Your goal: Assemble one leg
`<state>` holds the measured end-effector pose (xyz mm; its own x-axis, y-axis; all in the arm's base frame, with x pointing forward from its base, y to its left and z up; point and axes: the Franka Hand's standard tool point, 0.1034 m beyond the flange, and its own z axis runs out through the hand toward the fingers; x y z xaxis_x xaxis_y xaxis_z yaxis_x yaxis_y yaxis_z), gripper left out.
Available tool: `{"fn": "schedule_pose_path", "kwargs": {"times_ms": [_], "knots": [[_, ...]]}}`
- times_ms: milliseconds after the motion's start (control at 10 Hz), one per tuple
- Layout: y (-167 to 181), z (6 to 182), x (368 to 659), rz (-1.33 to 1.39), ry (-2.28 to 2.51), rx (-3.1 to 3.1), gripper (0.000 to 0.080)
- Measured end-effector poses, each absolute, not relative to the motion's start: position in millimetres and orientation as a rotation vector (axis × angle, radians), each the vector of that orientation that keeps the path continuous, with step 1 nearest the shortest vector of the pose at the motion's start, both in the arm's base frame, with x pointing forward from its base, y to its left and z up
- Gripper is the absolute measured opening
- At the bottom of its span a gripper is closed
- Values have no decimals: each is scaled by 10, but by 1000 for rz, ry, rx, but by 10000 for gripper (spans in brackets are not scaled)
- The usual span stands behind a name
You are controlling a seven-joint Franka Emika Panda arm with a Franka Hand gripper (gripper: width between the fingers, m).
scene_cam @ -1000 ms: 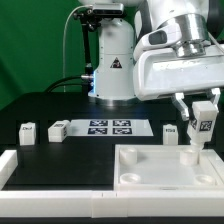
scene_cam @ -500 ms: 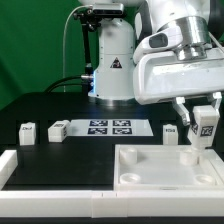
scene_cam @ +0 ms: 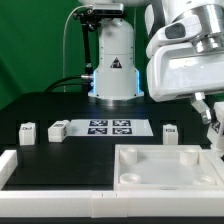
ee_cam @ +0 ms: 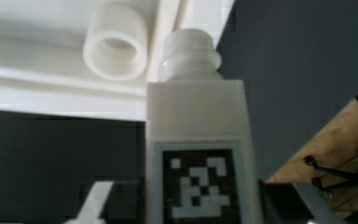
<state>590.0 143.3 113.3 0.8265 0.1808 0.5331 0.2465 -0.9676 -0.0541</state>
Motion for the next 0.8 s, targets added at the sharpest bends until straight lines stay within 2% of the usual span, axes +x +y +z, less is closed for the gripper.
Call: {"fn": "schedule_pose_path", "kwargs": {"times_ms": [300, 500, 800], "knots": [[1408, 1109, 5902, -816, -346, -2892, 291], [1277, 1110, 6153, -839, -343, -2896, 291], [1203, 1015, 6223, -840, -342, -2902, 291]]}}
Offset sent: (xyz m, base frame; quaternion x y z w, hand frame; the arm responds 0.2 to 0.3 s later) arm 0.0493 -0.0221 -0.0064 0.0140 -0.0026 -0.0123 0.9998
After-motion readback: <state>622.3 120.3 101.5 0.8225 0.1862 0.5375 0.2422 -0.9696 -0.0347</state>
